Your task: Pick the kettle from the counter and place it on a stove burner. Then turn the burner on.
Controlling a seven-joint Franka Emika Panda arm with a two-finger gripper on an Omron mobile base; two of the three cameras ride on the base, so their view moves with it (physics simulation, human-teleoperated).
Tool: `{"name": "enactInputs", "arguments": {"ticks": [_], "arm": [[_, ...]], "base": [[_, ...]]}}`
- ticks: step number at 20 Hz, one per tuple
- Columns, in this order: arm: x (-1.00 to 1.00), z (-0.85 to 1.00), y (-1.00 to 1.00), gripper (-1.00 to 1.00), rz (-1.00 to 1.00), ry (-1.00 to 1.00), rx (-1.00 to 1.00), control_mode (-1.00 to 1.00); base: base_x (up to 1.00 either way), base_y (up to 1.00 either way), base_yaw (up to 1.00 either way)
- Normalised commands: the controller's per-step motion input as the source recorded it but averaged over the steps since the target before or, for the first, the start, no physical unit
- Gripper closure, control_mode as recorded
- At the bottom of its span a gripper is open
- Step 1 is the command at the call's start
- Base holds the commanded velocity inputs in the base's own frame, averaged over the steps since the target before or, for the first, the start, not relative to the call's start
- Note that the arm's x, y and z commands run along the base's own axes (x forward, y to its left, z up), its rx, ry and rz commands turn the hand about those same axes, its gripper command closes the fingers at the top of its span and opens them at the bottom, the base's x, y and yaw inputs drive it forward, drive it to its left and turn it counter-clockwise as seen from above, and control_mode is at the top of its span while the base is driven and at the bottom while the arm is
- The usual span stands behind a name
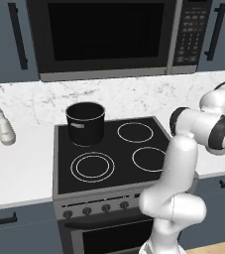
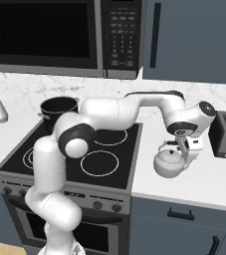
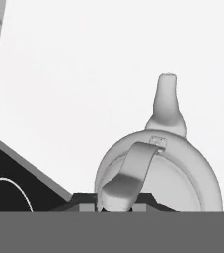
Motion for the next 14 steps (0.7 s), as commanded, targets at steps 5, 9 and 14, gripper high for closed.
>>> {"name": "enactInputs", "arguments": {"ticks": [5,9,14], "arm": [[-0.39,0.58,0.94,1.00,0.00,-0.23,0.00,-1.00],[-0.34,0.51,1.00,1.00,0.00,-0.27,-0.03,-1.00],[-0.26,0.57,1.00,1.00,0.00,-0.25,-0.11,-1.00]], "base": [[0.00,0.00,0.00],[0.00,0.00,0.00],[0.00,0.00,0.00]]}}
